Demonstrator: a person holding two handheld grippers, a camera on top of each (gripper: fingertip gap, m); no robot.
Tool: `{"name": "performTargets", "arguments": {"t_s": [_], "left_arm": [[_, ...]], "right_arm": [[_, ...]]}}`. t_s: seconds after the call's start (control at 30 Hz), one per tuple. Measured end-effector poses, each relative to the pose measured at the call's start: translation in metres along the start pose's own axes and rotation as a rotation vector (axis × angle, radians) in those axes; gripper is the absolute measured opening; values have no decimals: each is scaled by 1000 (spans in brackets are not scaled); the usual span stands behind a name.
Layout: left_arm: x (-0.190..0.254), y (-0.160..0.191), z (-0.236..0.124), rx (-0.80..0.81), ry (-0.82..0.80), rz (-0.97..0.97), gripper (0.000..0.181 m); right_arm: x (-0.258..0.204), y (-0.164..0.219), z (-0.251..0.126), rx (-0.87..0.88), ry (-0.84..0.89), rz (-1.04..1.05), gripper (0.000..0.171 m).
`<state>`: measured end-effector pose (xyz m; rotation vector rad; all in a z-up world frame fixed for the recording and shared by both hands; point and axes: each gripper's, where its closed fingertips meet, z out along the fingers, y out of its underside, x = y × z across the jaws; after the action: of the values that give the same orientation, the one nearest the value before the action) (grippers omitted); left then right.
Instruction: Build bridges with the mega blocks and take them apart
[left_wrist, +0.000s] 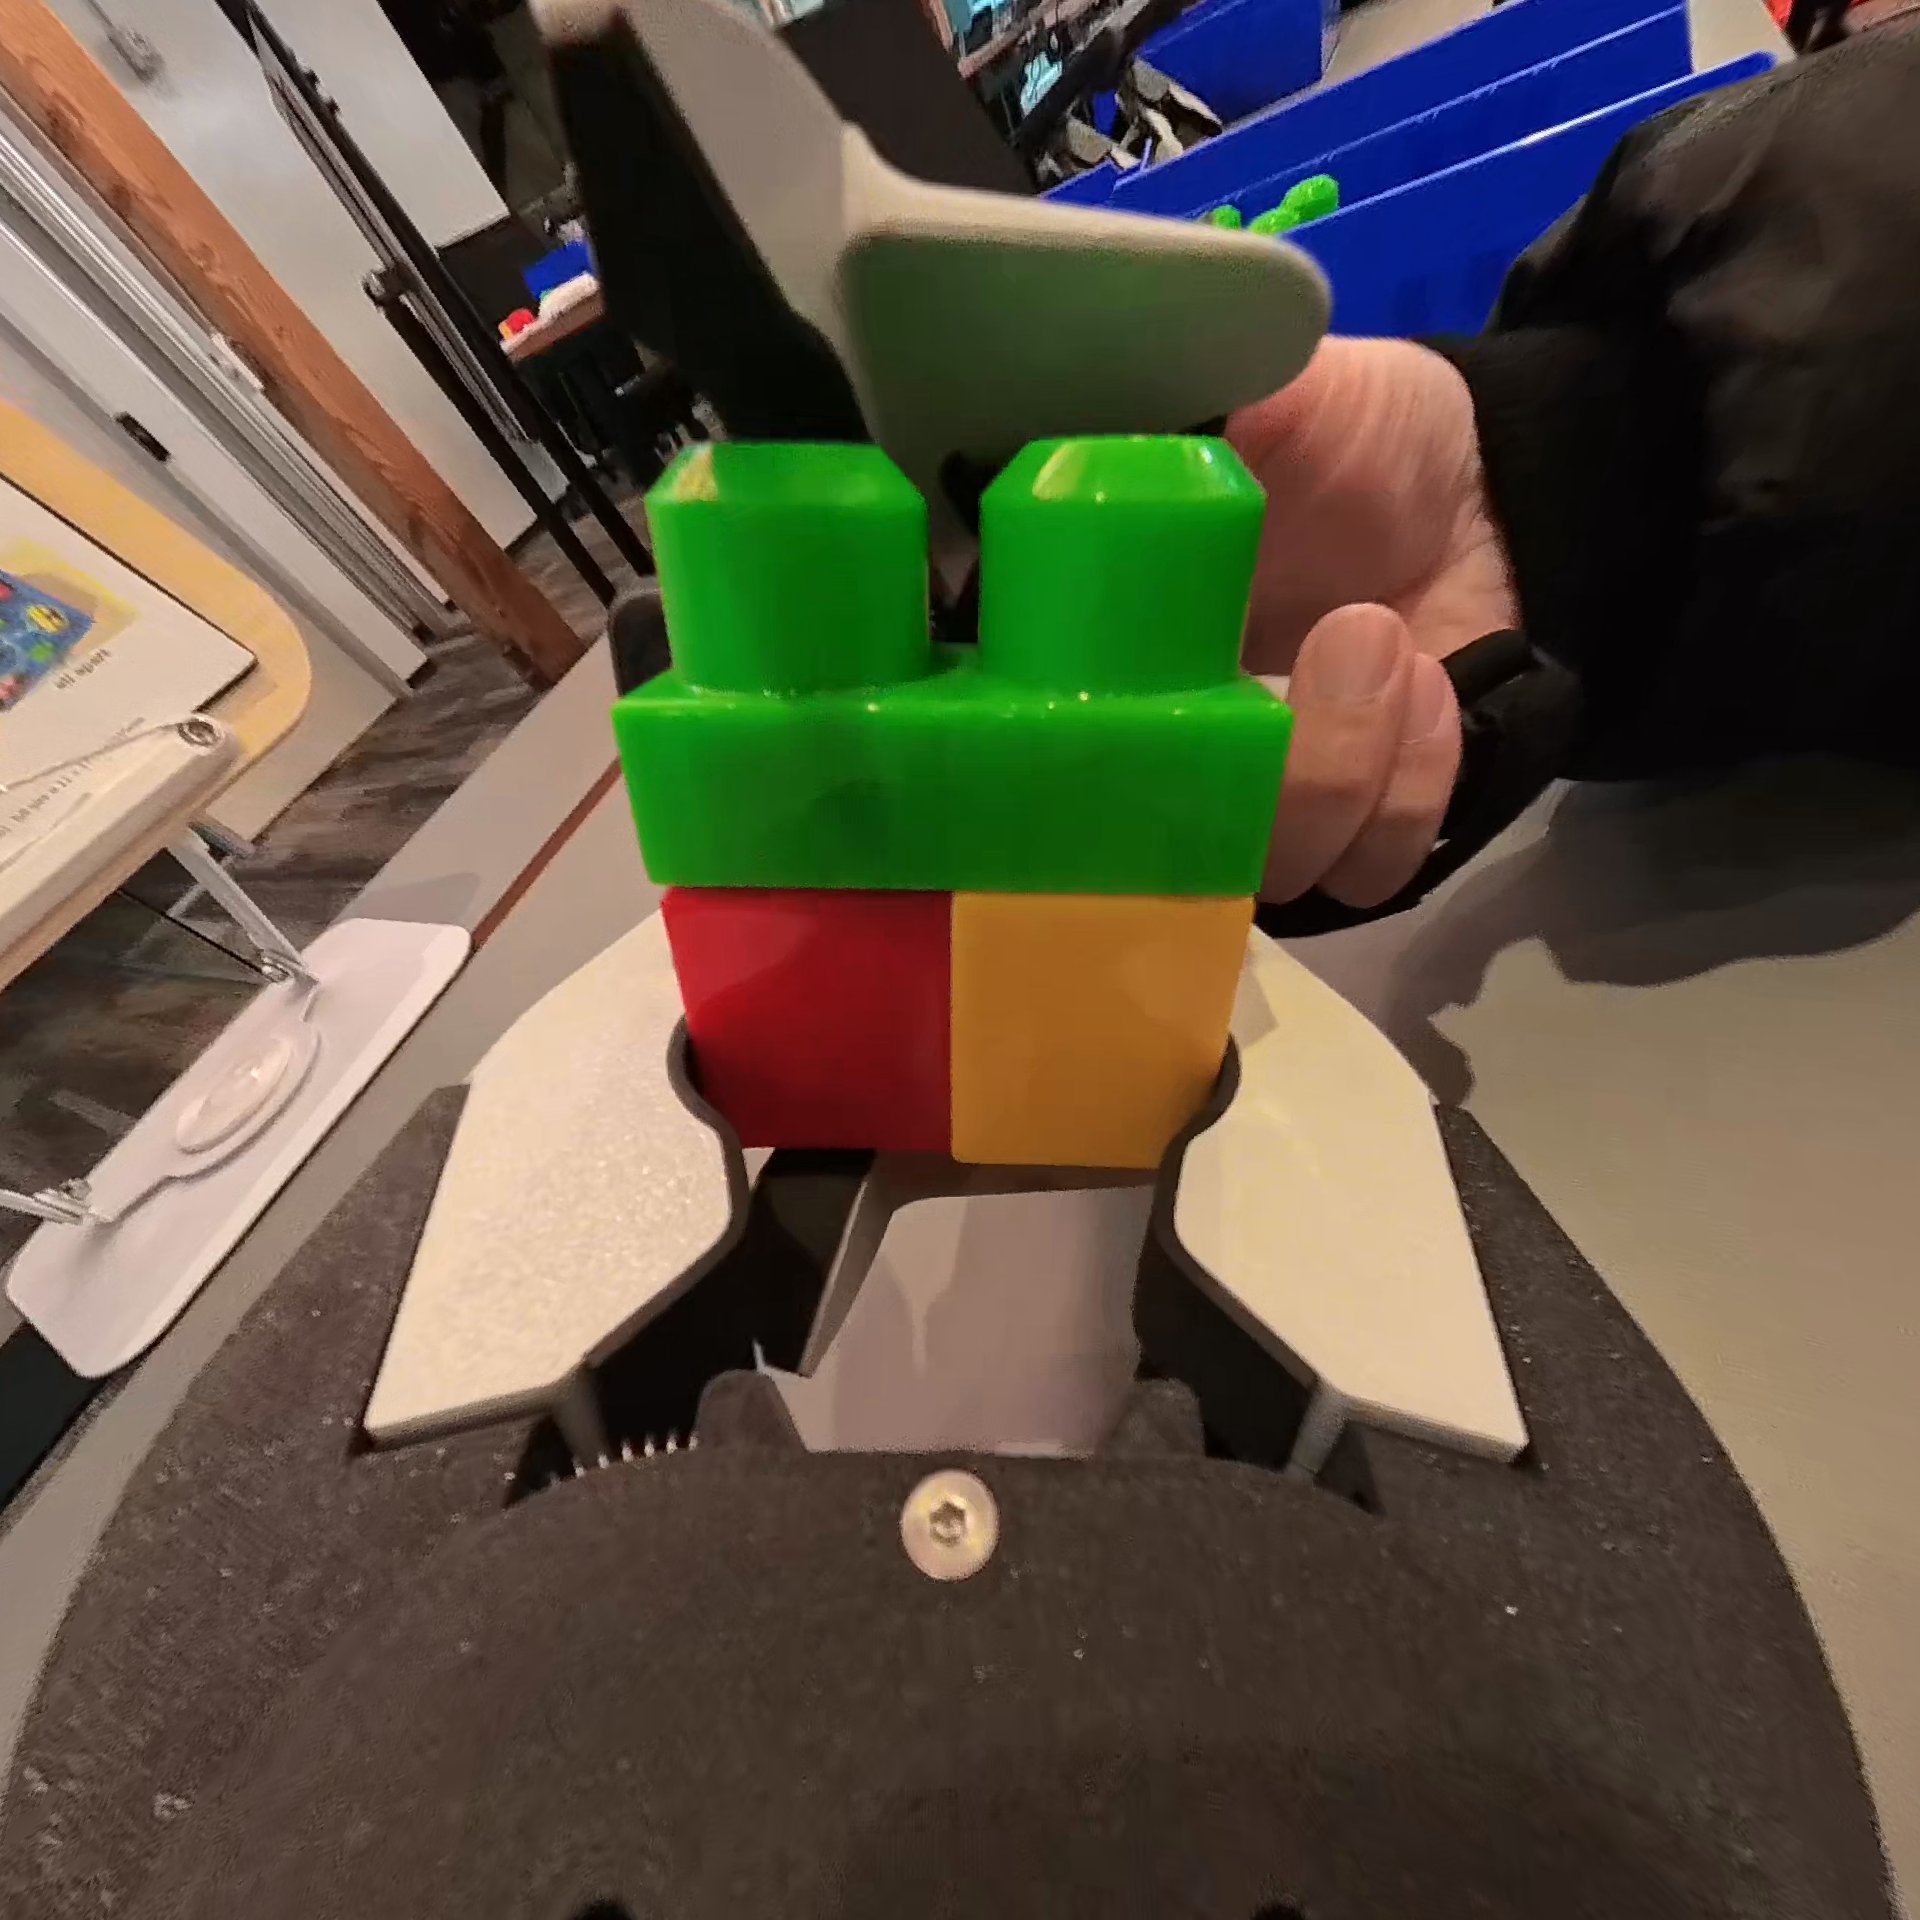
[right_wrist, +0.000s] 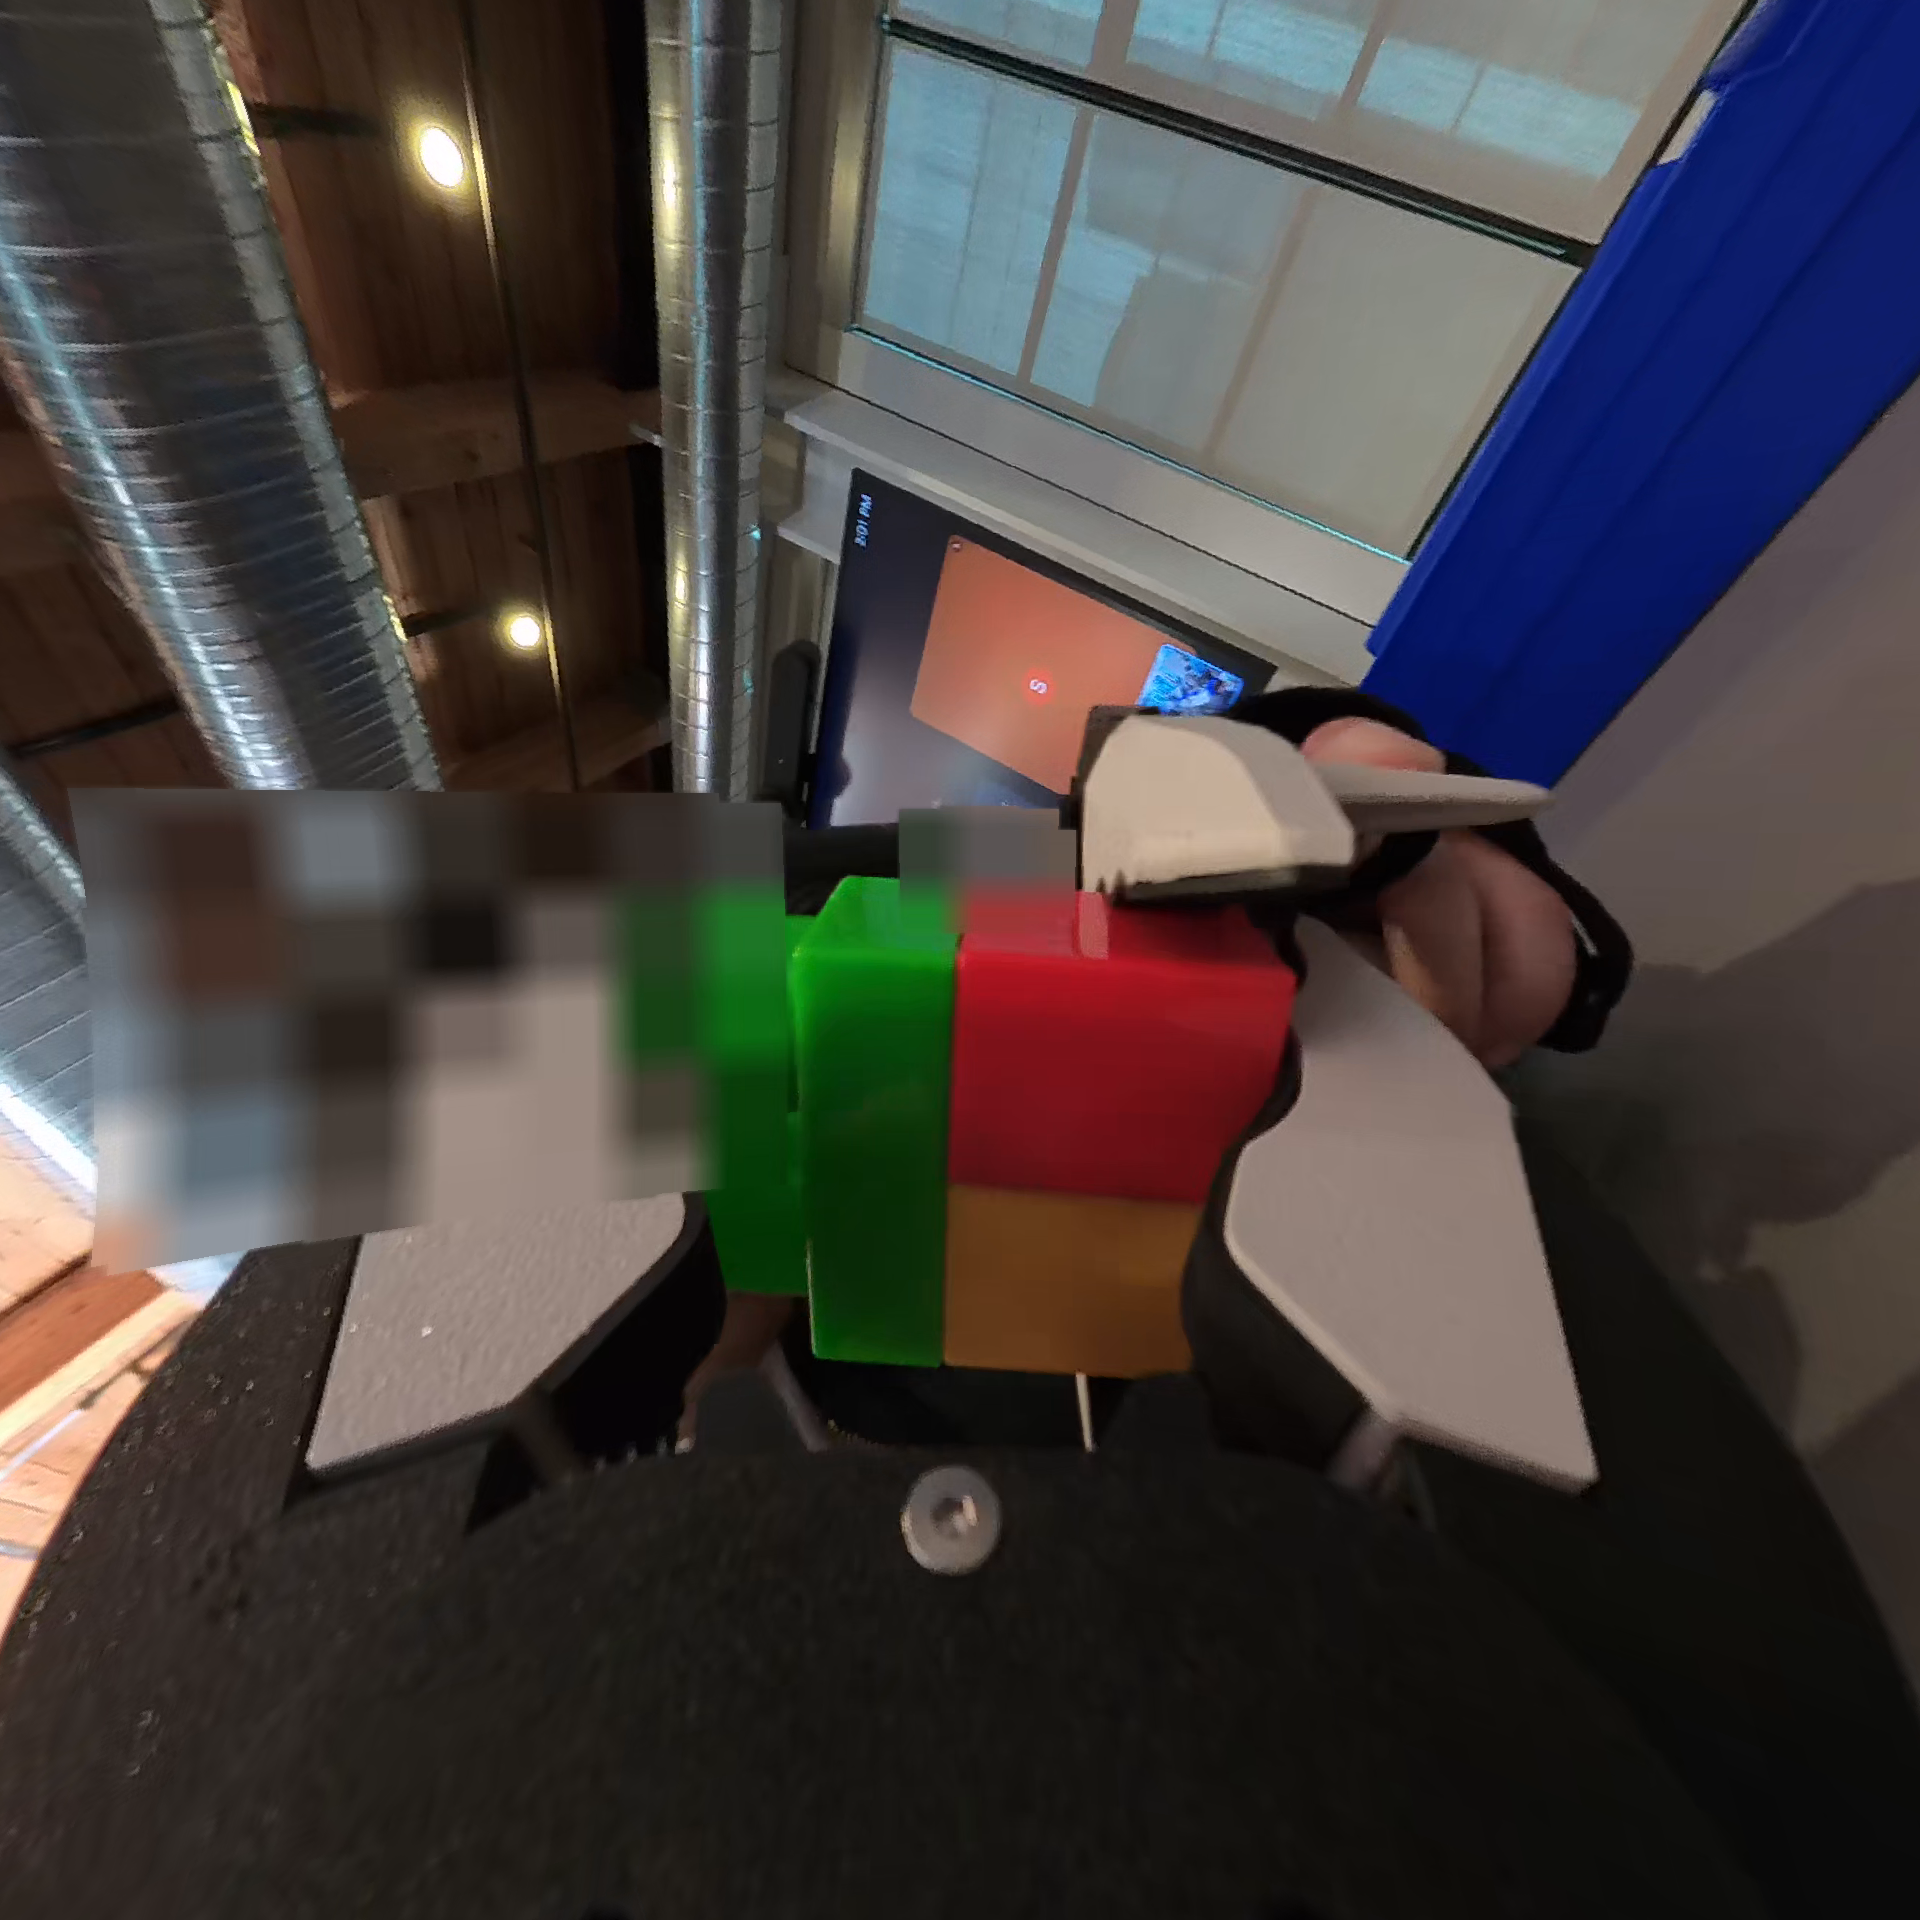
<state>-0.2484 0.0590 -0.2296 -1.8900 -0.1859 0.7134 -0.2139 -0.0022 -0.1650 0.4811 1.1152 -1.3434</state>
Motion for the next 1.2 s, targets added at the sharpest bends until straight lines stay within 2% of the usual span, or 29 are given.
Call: {"name": "performTargets", "arguments": {"t_s": [0.23, 0.37, 0.9, 0.97, 1.03, 1.13, 1.2], "left_arm": [[2, 3, 2, -19, 15, -1, 89], [2, 2, 1, -18, 13, -4, 89], [-1, 8, 3, -49, 8, -31, 89], [-4, 11, 3, -63, -8, -32, 90], [-12, 14, 2, -79, -44, -71, 89], [-35, 21, -4, -109, -158, -115, 89], [-45, 24, -7, -115, -215, -143, 89]], "right_arm": [[3, 4, 1, -30, 57, -26, 125], [6, 5, 0, -43, 80, -44, 114], [10, -1, -2, -29, 44, -24, 113], [12, -6, -3, 19, 49, -38, 115], [19, -13, -7, 56, 134, -84, 132], [23, -23, -17, 108, 246, -156, 130], [26, -20, -13, 103, 254, -120, 128]]}}
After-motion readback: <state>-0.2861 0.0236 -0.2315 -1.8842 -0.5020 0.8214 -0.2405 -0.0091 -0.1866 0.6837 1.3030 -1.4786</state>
